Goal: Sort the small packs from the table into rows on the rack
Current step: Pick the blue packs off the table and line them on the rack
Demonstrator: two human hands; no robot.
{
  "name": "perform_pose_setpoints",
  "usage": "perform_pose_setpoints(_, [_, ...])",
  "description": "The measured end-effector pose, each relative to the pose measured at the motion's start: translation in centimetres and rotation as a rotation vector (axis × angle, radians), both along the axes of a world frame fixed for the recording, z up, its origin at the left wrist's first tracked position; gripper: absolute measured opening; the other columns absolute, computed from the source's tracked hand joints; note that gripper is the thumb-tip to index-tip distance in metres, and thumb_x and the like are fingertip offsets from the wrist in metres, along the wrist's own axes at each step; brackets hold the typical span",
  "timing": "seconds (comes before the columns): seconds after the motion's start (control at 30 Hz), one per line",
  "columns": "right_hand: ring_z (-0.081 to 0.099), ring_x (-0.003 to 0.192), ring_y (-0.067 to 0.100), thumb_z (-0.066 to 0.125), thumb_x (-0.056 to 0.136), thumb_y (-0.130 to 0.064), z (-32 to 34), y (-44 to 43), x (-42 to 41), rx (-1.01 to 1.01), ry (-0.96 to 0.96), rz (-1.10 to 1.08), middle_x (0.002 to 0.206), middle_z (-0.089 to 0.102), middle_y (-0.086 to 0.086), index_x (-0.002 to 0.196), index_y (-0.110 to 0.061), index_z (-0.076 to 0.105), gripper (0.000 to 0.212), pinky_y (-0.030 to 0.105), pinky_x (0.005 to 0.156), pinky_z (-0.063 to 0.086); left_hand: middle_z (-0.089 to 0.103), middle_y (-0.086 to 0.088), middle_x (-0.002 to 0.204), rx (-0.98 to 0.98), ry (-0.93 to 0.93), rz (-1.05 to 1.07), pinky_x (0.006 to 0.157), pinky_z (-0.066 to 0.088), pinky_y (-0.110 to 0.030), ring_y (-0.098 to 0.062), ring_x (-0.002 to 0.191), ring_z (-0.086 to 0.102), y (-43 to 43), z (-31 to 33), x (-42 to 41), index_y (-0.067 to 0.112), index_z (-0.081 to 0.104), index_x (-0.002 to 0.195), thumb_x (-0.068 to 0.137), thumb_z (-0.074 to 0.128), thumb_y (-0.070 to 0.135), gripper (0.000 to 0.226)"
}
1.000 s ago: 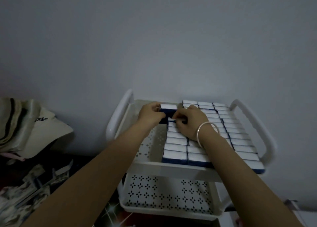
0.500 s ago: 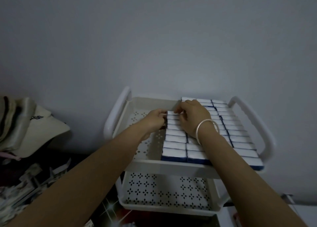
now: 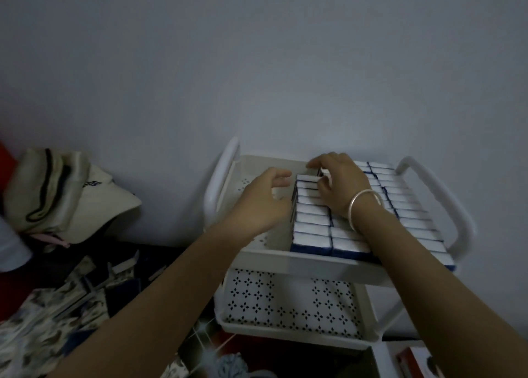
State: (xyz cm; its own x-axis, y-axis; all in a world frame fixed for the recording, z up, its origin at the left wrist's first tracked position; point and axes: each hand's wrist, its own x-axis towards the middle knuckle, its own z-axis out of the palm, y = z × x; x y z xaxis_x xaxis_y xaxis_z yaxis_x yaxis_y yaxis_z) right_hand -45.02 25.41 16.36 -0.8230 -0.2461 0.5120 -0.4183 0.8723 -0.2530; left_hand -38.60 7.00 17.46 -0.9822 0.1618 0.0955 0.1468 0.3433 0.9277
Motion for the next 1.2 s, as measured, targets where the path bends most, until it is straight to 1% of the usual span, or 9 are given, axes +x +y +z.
perform_pose_setpoints(0.07, [0.053, 0.101, 0.024, 0.051, 0.078, -0.001, 0.9, -1.0, 0.6, -0.014, 0.029, 0.050, 0.106, 0.064, 0.001, 0.109, -0.017, 0.063, 0.037, 0.040, 0.082, 0.049, 0.062, 0.011, 0.123, 0.004, 0.033, -0.055, 0.098, 0.043, -0.018, -0.002, 0.117, 0.054, -2.1, 0.5, 2.3, 0.025, 0.056, 0.123, 0.092, 0.052, 0.003, 0.039])
perform_pose_setpoints(0.2, [0.063, 0.084, 0.012, 0.047, 0.082, -0.002, 3.5, -5.3, 4.6, -0.183, -0.020, 0.279, 0.091, 0.069, -0.007, 0.101, -0.018, 0.066, 0.031, 0.032, 0.076, 0.053, 0.073, 0.002, 0.107, 0.094, -0.094, -0.150, 0.090, 0.053, -0.023, -0.009, 0.102, 0.067, -8.1, 0.7, 7.0, 0.015, 0.064, 0.115, 0.093, 0.058, 0.006, 0.024])
perform_pose_setpoints(0.47, [0.069, 0.063, 0.022, 0.043, 0.088, 0.009, 1.2, -14.8, 13.4, -0.408, -0.774, 0.613, 0.076, 0.072, 0.010, 0.083, -0.014, 0.068, 0.034, 0.032, 0.063, 0.059, 0.073, -0.010, 0.104, 0.231, -0.382, 0.332, 0.076, 0.059, -0.030, -0.021, 0.094, 0.070, -21.5, -5.7, 10.5, 0.009, 0.065, 0.110, 0.095, 0.052, 0.008, 0.020])
perform_pose_setpoints(0.6, [0.068, 0.070, 0.021, 0.044, 0.087, 0.005, -6.4, -20.8, 13.4, -0.247, -0.936, 0.642, 0.083, 0.071, 0.011, 0.092, -0.009, 0.066, 0.027, 0.034, 0.072, 0.058, 0.069, -0.005, 0.100, 0.125, -0.492, 0.572, 0.077, 0.054, -0.033, -0.020, 0.094, 0.064, -24.9, -12.3, 9.5, 0.010, 0.063, 0.105, 0.098, 0.049, 0.006, 0.017])
perform_pose_setpoints(0.7, [0.065, 0.097, 0.022, 0.051, 0.088, -0.007, -13.9, -24.5, 11.7, -0.021, -0.927, 0.555, 0.110, 0.068, 0.007, 0.117, -0.012, 0.060, 0.031, 0.035, 0.092, 0.051, 0.068, -0.010, 0.103, -0.063, -0.505, 0.639, 0.079, 0.053, -0.038, -0.020, 0.086, 0.063, -27.7, -17.8, 9.0, 0.005, 0.065, 0.106, 0.096, 0.050, 0.003, 0.018])
perform_pose_setpoints(0.83, [0.046, 0.121, 0.035, 0.055, 0.088, -0.015, -21.0, -28.7, 10.0, 0.253, -0.978, 0.491, 0.140, 0.038, 0.016, 0.145, -0.018, 0.030, 0.062, 0.040, 0.099, 0.044, 0.064, -0.014, 0.120, -0.611, -0.415, 0.536, 0.080, 0.044, -0.028, -0.029, 0.105, 0.060, -30.9, -23.5, 9.8, 0.006, 0.066, 0.115, 0.087, 0.053, 0.001, 0.031])
perform_pose_setpoints(0.97, [0.006, 0.143, 0.039, 0.060, 0.086, -0.017, -24.7, -32.7, 8.8, 0.478, -0.986, 0.425, 0.157, -0.008, 0.013, 0.151, -0.030, 0.007, 0.085, 0.049, 0.112, 0.029, 0.052, -0.012, 0.136, -0.831, -0.383, 0.368, 0.094, 0.042, -0.031, -0.028, 0.121, 0.050, -32.0, -26.6, 10.9, 0.012, 0.049, 0.137, 0.089, 0.056, 0.010, 0.049])
perform_pose_setpoints(1.07, [-0.017, 0.143, 0.038, 0.060, 0.086, -0.023, -26.4, -35.3, 8.2, 0.616, -0.890, 0.398, 0.155, -0.026, 0.011, 0.151, -0.032, -0.003, 0.091, 0.050, 0.114, 0.023, 0.052, -0.008, 0.137, -0.857, -0.419, 0.357, 0.097, 0.045, -0.034, -0.026, 0.119, 0.053, -32.5, -28.0, 11.1, 0.016, 0.039, 0.143, 0.092, 0.059, 0.023, 0.055])
perform_pose_setpoints(1.2, [-0.022, 0.142, 0.037, 0.053, 0.090, -0.027, -28.2, -36.7, 6.8, 0.745, -0.746, 0.403, 0.153, -0.032, 0.007, 0.150, -0.032, -0.011, 0.087, 0.048, 0.116, 0.017, 0.057, -0.008, 0.130, -0.766, -0.417, 0.395, 0.090, 0.048, -0.033, -0.026, 0.112, 0.056, -33.1, -29.0, 11.2, 0.017, 0.038, 0.143, 0.090, 0.062, 0.027, 0.059])
